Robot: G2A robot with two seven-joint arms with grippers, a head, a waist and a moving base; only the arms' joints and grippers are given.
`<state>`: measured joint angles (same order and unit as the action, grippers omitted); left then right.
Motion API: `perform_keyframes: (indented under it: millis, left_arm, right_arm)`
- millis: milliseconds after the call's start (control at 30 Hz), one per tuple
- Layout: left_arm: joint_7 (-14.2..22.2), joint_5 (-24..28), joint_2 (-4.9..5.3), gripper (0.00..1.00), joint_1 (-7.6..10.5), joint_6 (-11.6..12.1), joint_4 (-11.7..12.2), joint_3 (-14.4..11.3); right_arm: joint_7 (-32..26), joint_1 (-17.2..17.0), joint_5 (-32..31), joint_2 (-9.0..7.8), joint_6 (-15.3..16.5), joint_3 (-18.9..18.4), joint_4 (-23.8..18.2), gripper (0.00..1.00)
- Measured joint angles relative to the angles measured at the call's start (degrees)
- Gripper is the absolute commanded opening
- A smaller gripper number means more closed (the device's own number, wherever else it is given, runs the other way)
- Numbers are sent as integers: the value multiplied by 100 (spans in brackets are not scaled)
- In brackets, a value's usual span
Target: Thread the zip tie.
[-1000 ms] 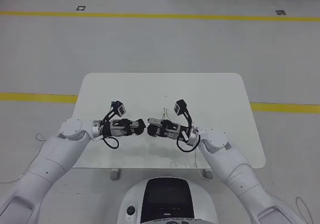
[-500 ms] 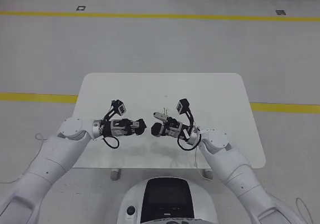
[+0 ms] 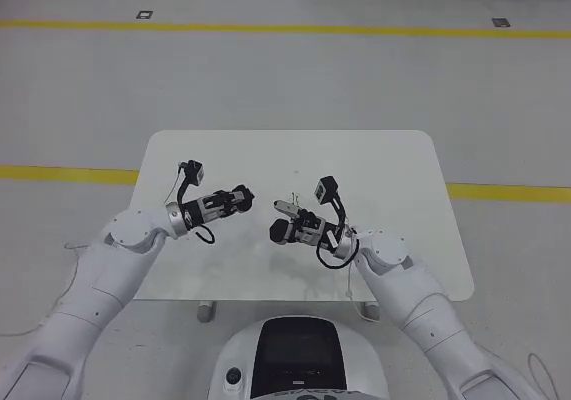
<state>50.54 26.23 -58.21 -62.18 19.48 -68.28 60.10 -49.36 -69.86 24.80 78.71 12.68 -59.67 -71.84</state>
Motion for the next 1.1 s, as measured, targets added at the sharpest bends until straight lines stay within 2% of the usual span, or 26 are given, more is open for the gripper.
perform_keyframes:
  millis: [133,233,267,333,367,467,1100]
  left_arm:
    - [504,76,-176,0,-76,0,75,404]
    - [1208,579,-345,0,-57,0,317,735]
    - [1582,840,-414,0,-12,0,489,866]
    - [2003,1070,-457,0,32,0,676,956]
    - [2065,1065,-459,0,36,0,673,956]
    - [1898,1024,-454,0,32,0,644,945]
    - [1898,1026,-454,0,32,0,645,945]
  right_arm:
    - [0,0,0,0,0,0,0,100]
    - [0,0,0,0,0,0,0,100]
    - [0,0,0,0,0,0,0,100]
    - [0,0,0,0,0,0,0,100]
    - [0,0,0,0,0,0,0,100]
    - [0,0,0,0,0,0,0,100]
    - [0,0,0,0,0,0,0,100]
